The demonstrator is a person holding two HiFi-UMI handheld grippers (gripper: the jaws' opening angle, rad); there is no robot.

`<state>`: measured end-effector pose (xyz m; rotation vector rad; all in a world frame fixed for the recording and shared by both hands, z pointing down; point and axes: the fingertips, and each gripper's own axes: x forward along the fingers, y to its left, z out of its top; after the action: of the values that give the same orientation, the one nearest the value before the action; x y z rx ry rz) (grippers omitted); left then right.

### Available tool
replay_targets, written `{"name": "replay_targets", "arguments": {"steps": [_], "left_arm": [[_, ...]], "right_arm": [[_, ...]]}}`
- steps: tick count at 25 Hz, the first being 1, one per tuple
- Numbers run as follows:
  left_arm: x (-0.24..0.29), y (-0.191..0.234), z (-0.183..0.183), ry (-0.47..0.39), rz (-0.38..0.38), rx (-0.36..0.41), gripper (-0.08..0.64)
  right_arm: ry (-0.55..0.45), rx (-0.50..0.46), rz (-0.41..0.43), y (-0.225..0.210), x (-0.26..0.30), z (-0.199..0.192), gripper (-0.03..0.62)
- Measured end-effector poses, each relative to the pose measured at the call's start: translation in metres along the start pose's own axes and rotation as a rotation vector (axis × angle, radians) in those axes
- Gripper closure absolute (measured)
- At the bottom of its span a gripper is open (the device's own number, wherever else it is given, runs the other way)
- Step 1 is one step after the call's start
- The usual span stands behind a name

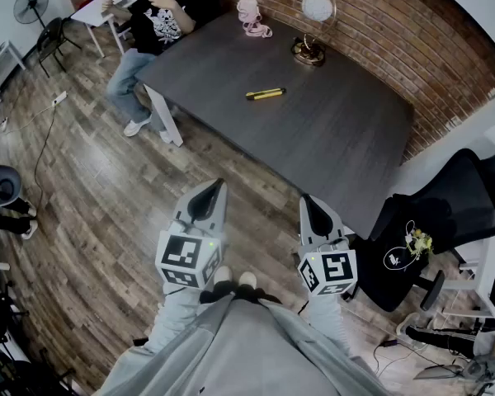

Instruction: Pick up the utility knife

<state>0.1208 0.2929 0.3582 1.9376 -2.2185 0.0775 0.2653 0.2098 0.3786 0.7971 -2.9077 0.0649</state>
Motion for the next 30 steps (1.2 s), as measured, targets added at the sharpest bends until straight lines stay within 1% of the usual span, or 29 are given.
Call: {"name": "replay_targets", "arguments": {"steps": [5,9,14,18,23,30], "left_arm": [[0.005,-0.008,0.004,-0.006,0.017,0.008,0.541],[0.001,-0.008,-0.002,-0.004,0.054,-0.008,0.541],[0.003,0.011,0.003,-0.026,0.095,-0.035,0.541],[0.019,0.022,0.002,-0.028,0.087,-0.044,0.541],[0.05,0.054,0.005,-0.02,0.061,-0.052,0.541],[0.091,0.128,0.018,-0.003,0.037,-0.044,0.541]], "right_arm": [[-0.026,0.02,0.001,-0.013,-0.002,0.002,0.574],[-0.024,0.029,0.021,-0.018,-0.005,-0.004,0.574],[-0.024,0.035,0.024,-0.019,0.003,-0.005,0.574],[-0.017,0.036,0.015,-0.024,0.022,-0.006,0.574],[-0.014,0.033,-0.003,-0.024,0.065,0.001,0.574],[0.008,0.041,0.001,-0.002,0.151,0.012,0.574]]}}
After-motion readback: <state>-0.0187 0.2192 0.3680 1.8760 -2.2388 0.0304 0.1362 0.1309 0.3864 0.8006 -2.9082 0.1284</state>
